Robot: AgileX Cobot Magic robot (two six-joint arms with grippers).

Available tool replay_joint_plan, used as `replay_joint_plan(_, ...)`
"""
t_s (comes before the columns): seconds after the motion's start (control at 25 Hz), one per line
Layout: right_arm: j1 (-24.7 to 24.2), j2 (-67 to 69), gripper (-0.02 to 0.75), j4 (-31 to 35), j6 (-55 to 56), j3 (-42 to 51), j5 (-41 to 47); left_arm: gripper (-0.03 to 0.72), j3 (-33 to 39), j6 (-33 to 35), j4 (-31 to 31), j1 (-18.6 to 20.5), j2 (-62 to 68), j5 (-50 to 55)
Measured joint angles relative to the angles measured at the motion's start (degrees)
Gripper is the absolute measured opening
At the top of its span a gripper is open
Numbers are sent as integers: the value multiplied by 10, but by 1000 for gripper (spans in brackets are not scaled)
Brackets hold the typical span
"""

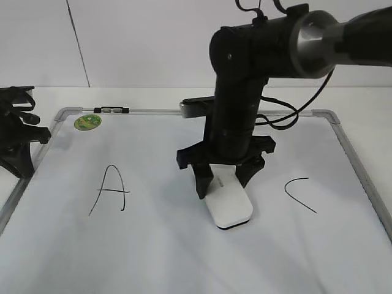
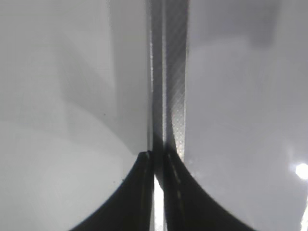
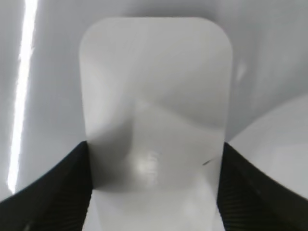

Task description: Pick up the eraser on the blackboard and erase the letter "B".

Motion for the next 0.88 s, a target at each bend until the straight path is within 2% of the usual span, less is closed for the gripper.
replay_joint_plan(0.2, -42, -15, 538, 18, -7, 3, 4, 31, 0, 0, 0, 0, 0, 0)
replay_joint_plan(0.4, -105, -46, 538, 40, -30, 3, 17, 31, 0, 0, 0, 0, 0, 0)
replay_joint_plan(0.72, -212, -62, 538, 43, -71, 3, 26, 31, 0, 0, 0, 0, 0, 0)
replay_joint_plan(0.88, -250, -62, 538, 41, -92, 3, 26, 32, 0, 0, 1, 0, 0, 0)
